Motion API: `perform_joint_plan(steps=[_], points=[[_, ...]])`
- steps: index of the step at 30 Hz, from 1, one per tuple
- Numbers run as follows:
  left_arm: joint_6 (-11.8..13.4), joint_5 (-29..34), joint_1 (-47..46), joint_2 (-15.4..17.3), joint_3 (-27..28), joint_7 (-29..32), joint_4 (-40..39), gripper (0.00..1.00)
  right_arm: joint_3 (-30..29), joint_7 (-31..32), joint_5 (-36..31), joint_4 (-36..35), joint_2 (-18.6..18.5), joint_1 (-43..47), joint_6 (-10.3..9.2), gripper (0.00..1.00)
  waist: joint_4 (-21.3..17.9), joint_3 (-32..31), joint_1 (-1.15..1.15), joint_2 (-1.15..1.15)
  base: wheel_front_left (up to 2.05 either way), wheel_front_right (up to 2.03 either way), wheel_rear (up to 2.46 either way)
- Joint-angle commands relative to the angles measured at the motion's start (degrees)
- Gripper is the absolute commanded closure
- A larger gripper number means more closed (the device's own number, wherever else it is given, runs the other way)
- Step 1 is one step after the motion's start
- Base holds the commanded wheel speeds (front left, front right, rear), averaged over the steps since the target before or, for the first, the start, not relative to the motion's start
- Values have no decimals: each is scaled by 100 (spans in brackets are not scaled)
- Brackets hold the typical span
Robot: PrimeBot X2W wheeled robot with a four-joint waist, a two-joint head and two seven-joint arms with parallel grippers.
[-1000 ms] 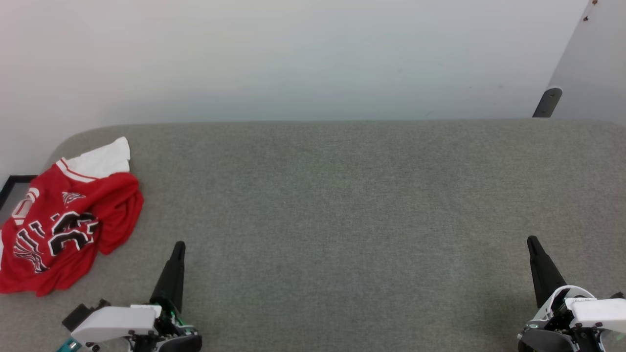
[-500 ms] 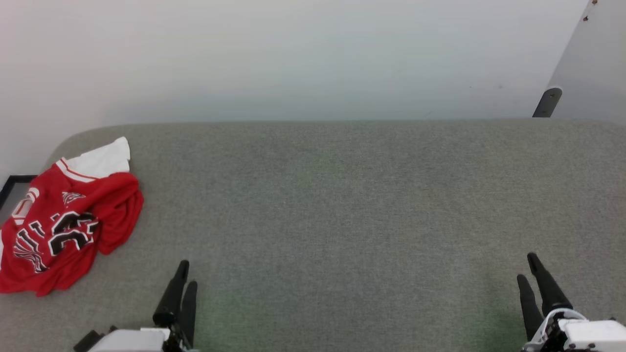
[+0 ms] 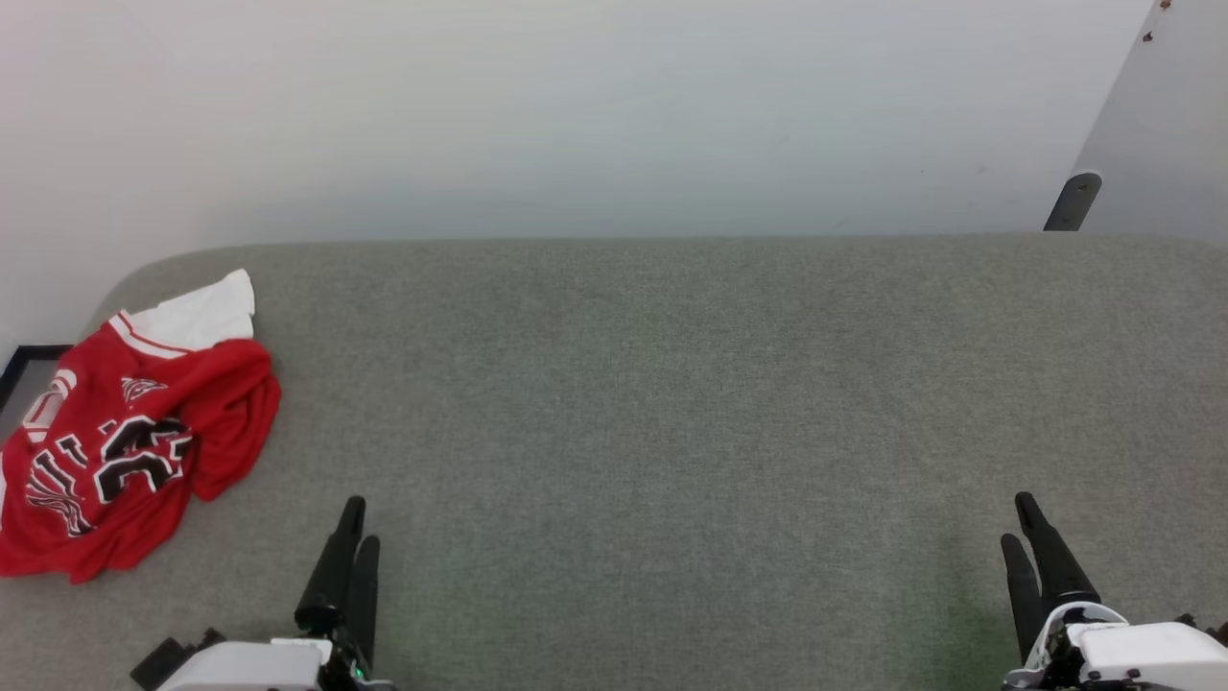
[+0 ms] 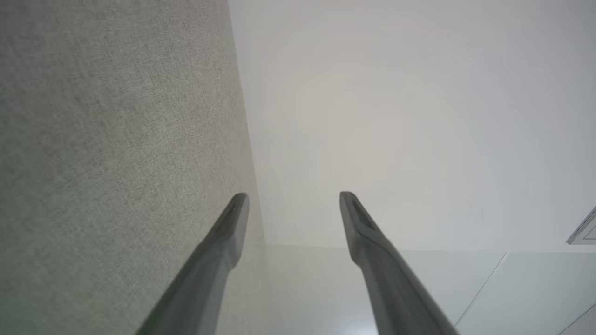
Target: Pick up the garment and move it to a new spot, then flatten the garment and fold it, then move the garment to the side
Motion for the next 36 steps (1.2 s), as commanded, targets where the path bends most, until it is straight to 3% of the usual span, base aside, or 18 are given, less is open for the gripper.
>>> perform_joint_plan(steps=[1,11,36], points=[[19,109,-25,71,-15,-36,-159,0,53,-59,-98,-106,-50,-171,2,0,-1,-1,0,0,0,0,0],[142,811,82,310,-131,-376,-403,0,290,-342,-901,-23,-217,-289,2,0,-11,-16,0,0,0,0,0],[764,3768,296,1022,-691,-992,-633,0,199,-695,-4483,-122,-143,-382,4,0,-25,-87,0,0,0,0,0]])
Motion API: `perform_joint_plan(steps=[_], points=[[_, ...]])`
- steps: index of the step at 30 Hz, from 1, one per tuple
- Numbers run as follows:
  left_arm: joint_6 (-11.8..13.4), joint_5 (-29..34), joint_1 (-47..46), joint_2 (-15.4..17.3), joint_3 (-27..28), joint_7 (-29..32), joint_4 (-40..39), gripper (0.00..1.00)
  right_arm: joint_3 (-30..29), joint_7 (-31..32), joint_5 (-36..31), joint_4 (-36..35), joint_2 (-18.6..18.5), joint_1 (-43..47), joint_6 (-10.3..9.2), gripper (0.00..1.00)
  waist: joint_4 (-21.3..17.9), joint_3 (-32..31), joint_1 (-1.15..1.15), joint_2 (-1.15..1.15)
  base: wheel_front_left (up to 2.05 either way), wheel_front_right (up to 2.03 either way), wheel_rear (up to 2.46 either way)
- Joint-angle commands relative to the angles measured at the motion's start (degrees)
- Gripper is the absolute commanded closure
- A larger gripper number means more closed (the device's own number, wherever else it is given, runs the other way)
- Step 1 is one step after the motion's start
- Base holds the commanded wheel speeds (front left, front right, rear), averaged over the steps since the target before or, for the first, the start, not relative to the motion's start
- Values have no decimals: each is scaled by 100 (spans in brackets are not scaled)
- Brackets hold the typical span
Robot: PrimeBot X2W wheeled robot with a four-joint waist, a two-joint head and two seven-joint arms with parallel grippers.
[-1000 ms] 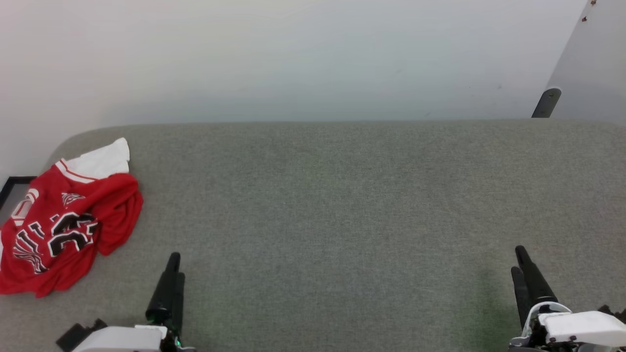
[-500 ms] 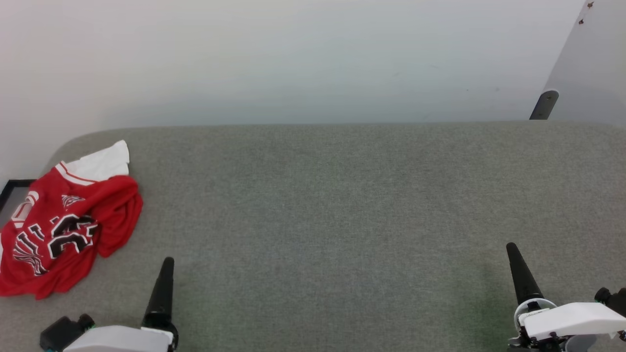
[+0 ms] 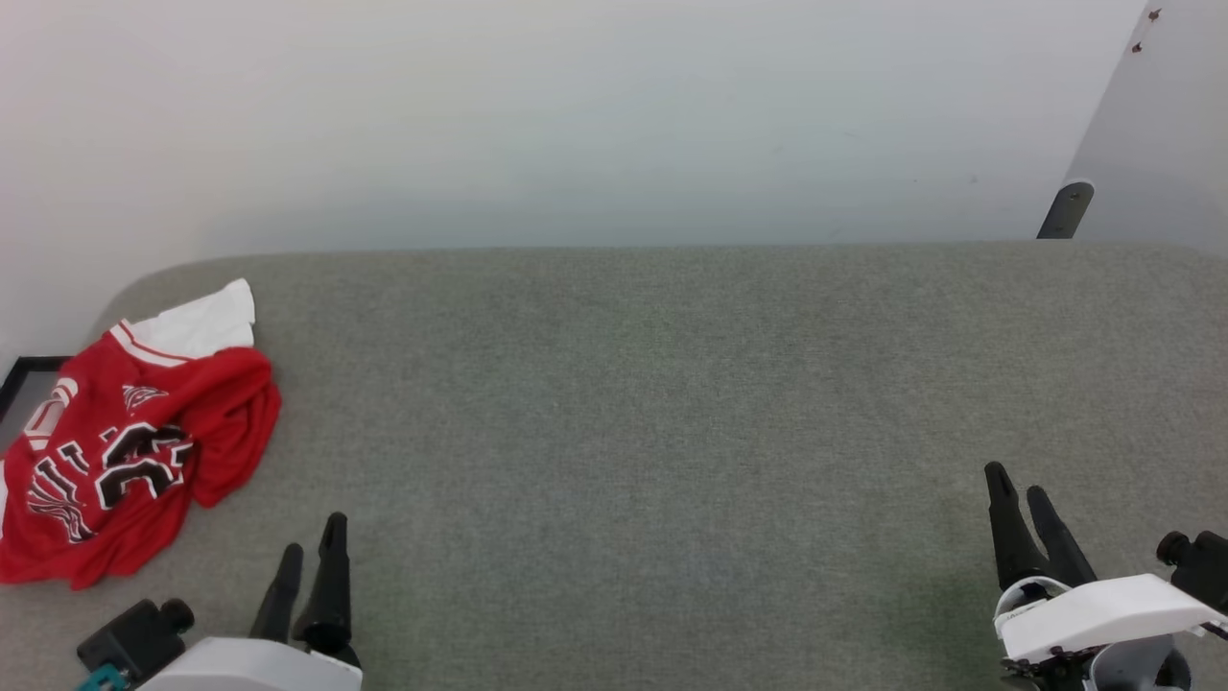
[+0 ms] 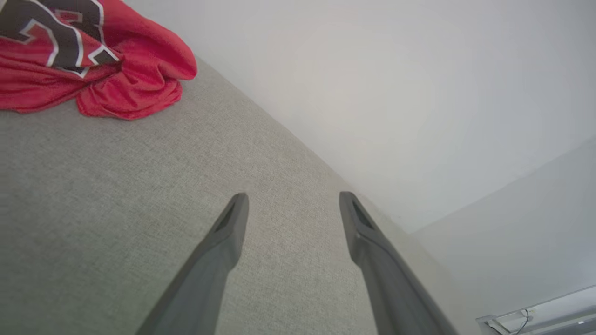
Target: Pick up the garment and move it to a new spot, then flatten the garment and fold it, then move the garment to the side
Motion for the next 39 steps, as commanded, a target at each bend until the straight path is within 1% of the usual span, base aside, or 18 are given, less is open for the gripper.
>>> perform_joint_plan(steps=[1,7,16,28,39], points=[[40,235,-17,76,-26,-54,-103,0,-20,-38,-243,-108,9,-87,3,0,4,-3,0,0,0,0,0],[69,847,23,130,-55,-160,-214,0,-75,-86,-798,-199,41,-46,3,0,17,-15,0,0,0,0,0],[-9,1526,92,141,5,-302,-377,0,-115,-159,-1469,-303,69,-3,3,0,33,-31,0,0,0,0,0],[-141,2325,203,93,92,-476,-569,0,-137,-271,-2191,-419,105,38,4,0,24,-40,0,0,0,0,0],[-292,2942,277,40,142,-619,-662,0,-141,-380,-2717,-466,122,44,4,0,5,-50,0,0,0,0,0]])
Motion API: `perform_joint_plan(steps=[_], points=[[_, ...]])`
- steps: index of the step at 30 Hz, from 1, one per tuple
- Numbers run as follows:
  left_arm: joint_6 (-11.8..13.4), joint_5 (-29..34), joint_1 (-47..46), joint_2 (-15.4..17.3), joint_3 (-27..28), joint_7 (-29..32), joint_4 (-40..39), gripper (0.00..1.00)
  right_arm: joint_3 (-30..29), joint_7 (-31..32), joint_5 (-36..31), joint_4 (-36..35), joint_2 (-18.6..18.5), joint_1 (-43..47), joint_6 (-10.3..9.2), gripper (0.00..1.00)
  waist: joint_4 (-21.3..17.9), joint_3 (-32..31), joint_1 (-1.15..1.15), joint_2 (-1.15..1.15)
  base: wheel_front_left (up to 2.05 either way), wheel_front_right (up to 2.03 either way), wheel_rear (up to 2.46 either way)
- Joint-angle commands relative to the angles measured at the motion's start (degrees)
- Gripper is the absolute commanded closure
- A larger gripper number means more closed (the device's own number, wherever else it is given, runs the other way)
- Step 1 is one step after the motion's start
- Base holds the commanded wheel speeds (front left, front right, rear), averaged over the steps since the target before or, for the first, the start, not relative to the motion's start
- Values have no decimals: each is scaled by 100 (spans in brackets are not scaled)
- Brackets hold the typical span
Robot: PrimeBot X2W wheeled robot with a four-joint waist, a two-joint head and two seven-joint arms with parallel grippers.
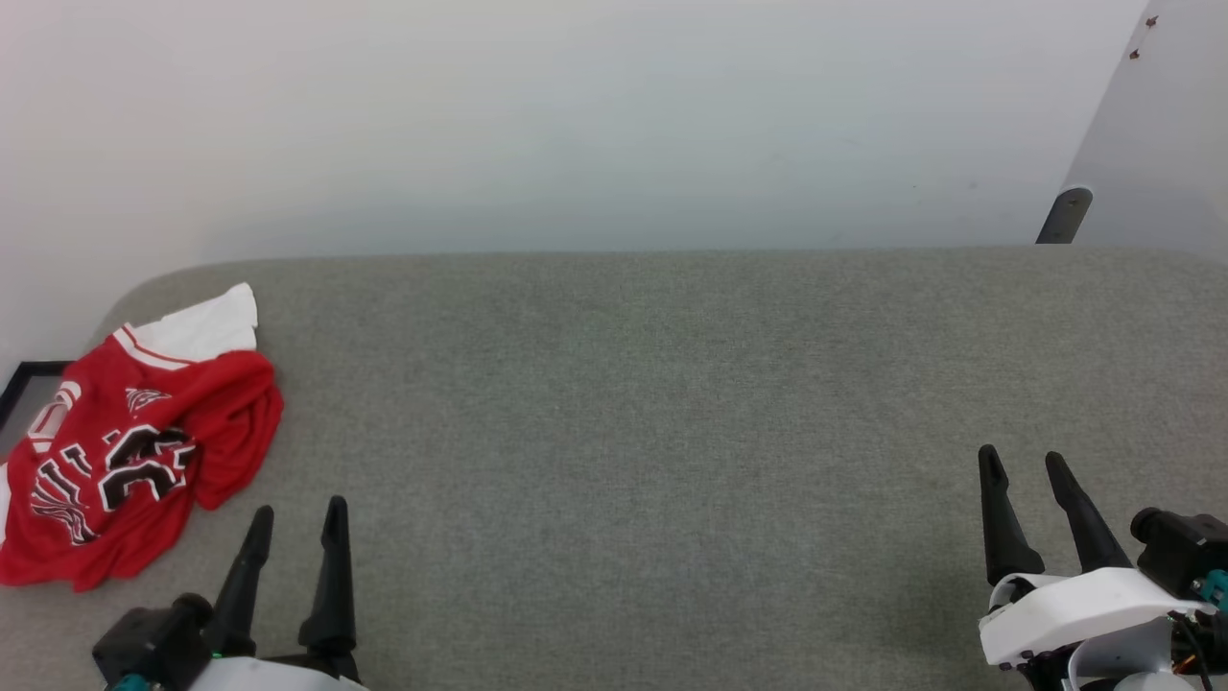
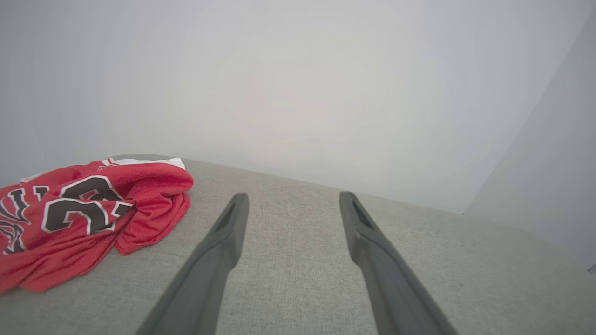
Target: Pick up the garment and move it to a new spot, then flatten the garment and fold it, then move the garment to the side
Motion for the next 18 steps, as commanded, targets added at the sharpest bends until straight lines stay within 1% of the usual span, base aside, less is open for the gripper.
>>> perform_joint_plan(steps=[1,18], points=[[-38,187,46,5,24,-54,-71,0,0,-57,-178,-60,9,28,5,0,-3,-4,0,0,0,0,0],[-186,1032,152,-45,93,-253,-200,0,24,-196,-917,-141,22,55,5,0,7,-17,0,0,0,0,0]])
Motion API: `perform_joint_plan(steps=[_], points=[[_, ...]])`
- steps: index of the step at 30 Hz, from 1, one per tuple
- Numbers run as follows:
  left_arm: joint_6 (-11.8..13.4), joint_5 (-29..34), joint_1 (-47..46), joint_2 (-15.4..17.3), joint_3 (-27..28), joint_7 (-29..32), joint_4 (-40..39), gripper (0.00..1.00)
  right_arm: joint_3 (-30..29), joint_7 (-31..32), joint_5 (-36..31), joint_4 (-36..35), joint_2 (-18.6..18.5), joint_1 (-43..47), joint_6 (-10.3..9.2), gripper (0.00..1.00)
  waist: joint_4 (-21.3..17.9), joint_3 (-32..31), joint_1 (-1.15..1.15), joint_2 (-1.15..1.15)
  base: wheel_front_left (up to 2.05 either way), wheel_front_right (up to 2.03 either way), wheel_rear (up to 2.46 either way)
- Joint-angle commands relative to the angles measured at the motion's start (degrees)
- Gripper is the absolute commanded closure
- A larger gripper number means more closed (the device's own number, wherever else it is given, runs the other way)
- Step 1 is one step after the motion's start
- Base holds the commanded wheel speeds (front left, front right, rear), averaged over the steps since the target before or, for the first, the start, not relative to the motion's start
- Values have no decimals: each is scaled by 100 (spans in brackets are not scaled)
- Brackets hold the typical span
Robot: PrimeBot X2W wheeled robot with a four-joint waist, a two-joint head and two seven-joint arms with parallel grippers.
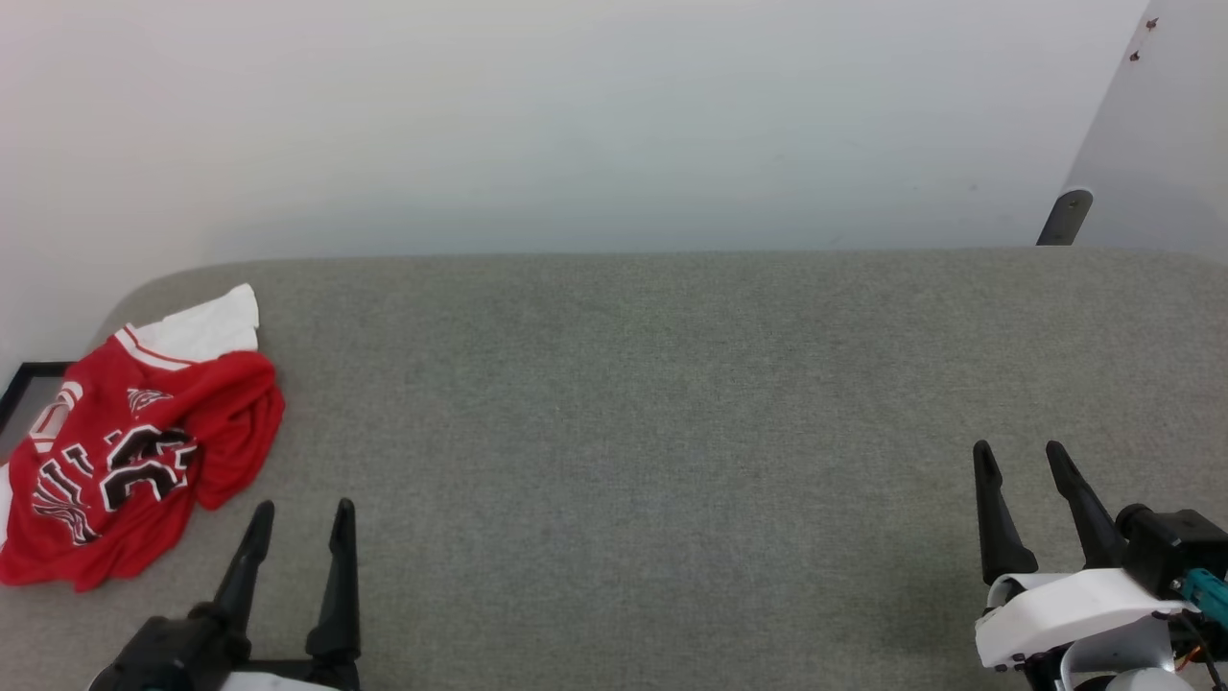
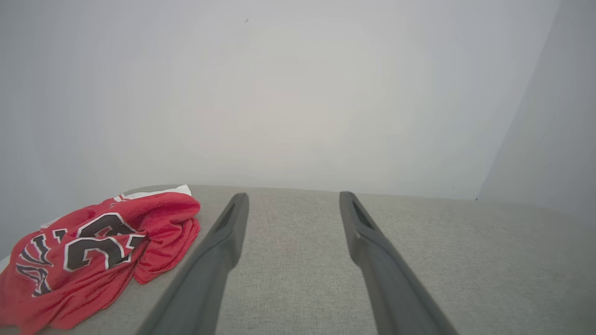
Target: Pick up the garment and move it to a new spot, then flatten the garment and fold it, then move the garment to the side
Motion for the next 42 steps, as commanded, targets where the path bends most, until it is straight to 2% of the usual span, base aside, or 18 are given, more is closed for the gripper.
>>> perform_joint_plan(steps=[1,18,30,35,42], points=[[-29,118,40,7,12,-35,-50,0,16,-45,-125,-39,15,53,4,0,1,-2,0,0,0,0,0],[-150,785,138,-13,41,-212,-141,0,68,-154,-794,-103,21,72,4,0,19,-35,0,0,0,0,0],[-222,660,76,-66,69,-201,-24,0,81,-136,-766,-83,22,80,4,0,82,-82,0,0,0,0,0],[-221,596,-15,-54,85,-201,179,0,89,-126,-697,-64,23,121,4,0,290,-147,0,0,0,0,0],[-142,563,-238,33,123,-107,480,0,146,-130,-605,-16,23,203,4,0,923,-293,0,0,0,0,0]])
